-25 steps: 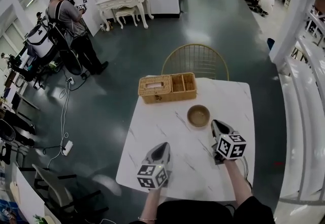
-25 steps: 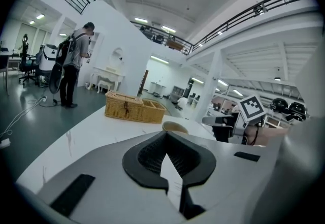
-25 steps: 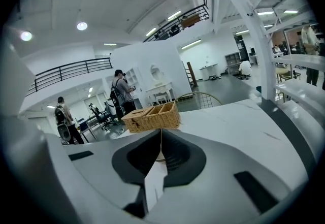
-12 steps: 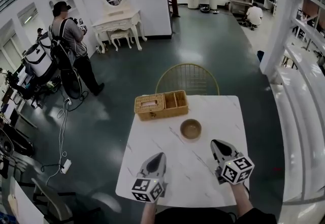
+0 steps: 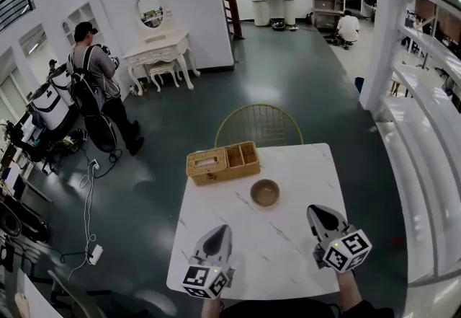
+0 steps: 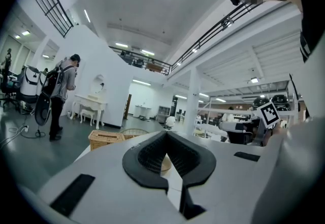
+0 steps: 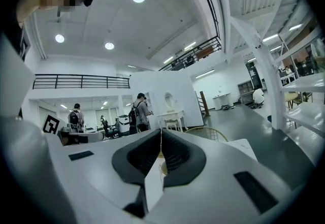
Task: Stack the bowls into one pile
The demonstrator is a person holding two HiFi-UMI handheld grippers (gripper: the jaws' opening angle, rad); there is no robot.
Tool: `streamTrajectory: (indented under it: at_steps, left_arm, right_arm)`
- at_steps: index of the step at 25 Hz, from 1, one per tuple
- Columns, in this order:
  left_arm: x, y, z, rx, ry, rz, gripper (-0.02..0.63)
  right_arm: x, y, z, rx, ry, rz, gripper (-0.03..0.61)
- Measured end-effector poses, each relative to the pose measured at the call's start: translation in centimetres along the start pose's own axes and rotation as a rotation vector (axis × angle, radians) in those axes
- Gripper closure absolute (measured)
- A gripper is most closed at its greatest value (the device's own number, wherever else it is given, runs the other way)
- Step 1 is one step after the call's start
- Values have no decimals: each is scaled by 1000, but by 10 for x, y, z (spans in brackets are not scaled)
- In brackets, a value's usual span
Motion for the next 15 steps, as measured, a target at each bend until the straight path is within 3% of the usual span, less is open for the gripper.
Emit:
streamTrajectory:
  at_steps: [8, 15]
  left_arm:
    - [-3, 15, 12, -32, -42, 21, 600]
    - [-2, 20, 12, -33, -50, 53, 600]
  right_arm:
    - [-8, 26, 16, -67, 50, -54, 563]
    - [-11, 34, 17, -75, 36, -44, 565]
Point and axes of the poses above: the fingertips, and each gripper's own axes: y backward along the fingers, x to its left, z out of its top, the point moved 1 cm from there along y, backward along the fingers, and after that the axes turned 1 degree about y, right-handed, at the moved point
